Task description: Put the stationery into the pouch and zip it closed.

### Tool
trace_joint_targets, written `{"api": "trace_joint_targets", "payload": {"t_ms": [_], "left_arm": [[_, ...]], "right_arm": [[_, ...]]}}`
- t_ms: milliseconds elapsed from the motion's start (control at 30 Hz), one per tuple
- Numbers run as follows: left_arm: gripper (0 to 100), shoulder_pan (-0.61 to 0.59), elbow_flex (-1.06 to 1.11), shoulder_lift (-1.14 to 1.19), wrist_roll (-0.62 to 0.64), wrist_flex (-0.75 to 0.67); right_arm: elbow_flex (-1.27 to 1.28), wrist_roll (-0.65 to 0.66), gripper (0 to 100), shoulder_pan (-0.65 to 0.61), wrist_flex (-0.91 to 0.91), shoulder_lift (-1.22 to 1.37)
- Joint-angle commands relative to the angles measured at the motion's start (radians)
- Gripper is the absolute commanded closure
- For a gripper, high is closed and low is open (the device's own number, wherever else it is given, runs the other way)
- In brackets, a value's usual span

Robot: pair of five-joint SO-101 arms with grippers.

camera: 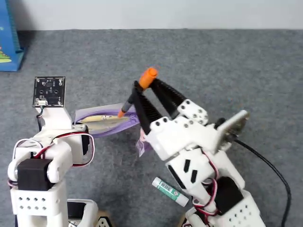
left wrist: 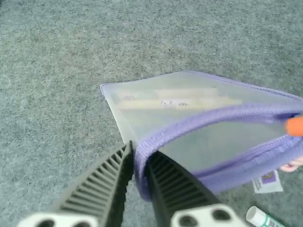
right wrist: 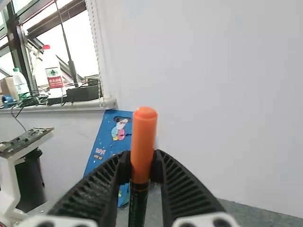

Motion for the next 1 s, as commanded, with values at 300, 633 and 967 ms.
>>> {"api": "trace_joint_targets", "payload": {"t_ms": [300, 633, 967], "left_arm": [[99, 0.041, -0.081, 0.0, 0.011, -0.015], [99, 0.092, -0.082, 0.0, 0.029, 0.005], [99, 0.061, -0.077, 0.0, 0.031, 0.005]], "right_arm": [[0.126, 0.011, 99.1, -0.051, -0.206, 0.07], [0.178, 0.006, 71.8, -0.053, -0.114, 0.111], [-0.112, -0.029, 79.9, -0.045, 0.582, 0.074]]}}
